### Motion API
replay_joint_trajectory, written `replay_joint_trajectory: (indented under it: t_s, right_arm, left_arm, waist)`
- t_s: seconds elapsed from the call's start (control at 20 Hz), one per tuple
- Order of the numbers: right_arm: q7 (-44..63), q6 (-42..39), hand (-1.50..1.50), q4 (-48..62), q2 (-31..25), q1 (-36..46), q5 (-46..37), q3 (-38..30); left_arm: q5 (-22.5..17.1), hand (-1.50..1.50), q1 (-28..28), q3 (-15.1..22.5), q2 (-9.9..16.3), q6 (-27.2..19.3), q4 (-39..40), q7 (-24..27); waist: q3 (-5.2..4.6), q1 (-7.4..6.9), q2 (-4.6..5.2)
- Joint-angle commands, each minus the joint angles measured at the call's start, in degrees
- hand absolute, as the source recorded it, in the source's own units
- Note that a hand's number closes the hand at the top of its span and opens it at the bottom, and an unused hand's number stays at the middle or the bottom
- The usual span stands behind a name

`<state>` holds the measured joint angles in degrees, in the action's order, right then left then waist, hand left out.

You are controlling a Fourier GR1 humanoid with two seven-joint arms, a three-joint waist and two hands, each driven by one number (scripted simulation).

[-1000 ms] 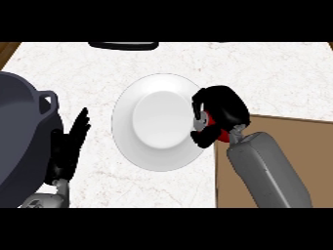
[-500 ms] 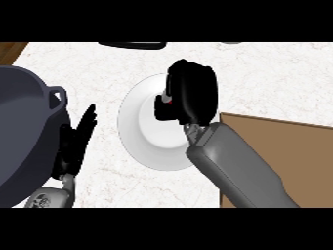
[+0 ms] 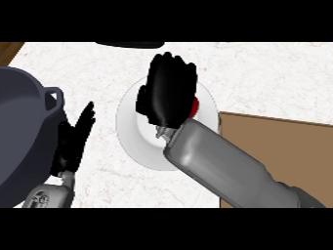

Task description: Pick the can from the tray and place it in the plate

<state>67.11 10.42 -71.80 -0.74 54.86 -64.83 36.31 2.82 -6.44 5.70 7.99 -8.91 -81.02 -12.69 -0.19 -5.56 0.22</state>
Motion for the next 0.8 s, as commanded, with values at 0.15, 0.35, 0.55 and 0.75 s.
replay_joint_trajectory:
  t_s: [0.15,0.35,0.55,0.75]
  right_arm:
    - [14.4,5.9,1.50,7.1,0.7,2.0,2.6,1.5]
    - [12.1,9.3,1.50,12.9,0.7,1.8,4.1,1.0]
    - [11.8,8.6,1.50,14.2,0.7,0.3,10.1,0.8]
    - [2.1,9.5,1.50,19.4,0.7,-0.8,18.3,-2.9]
  left_arm:
    - [1.1,0.00,-0.8,0.4,-1.4,-2.3,-1.3,-2.9]
    - [0.7,0.00,1.5,0.1,-1.0,-1.6,-1.0,-0.9]
    - [-0.5,0.00,1.9,-0.8,0.4,0.0,-3.2,-1.7]
    - [1.3,0.00,2.8,0.4,-0.9,-1.9,-3.7,-1.9]
  waist:
    - [0.14,1.63,0.12]
    - [0.13,1.81,0.33]
    - [0.16,1.73,0.18]
    - [0.20,2.57,0.28]
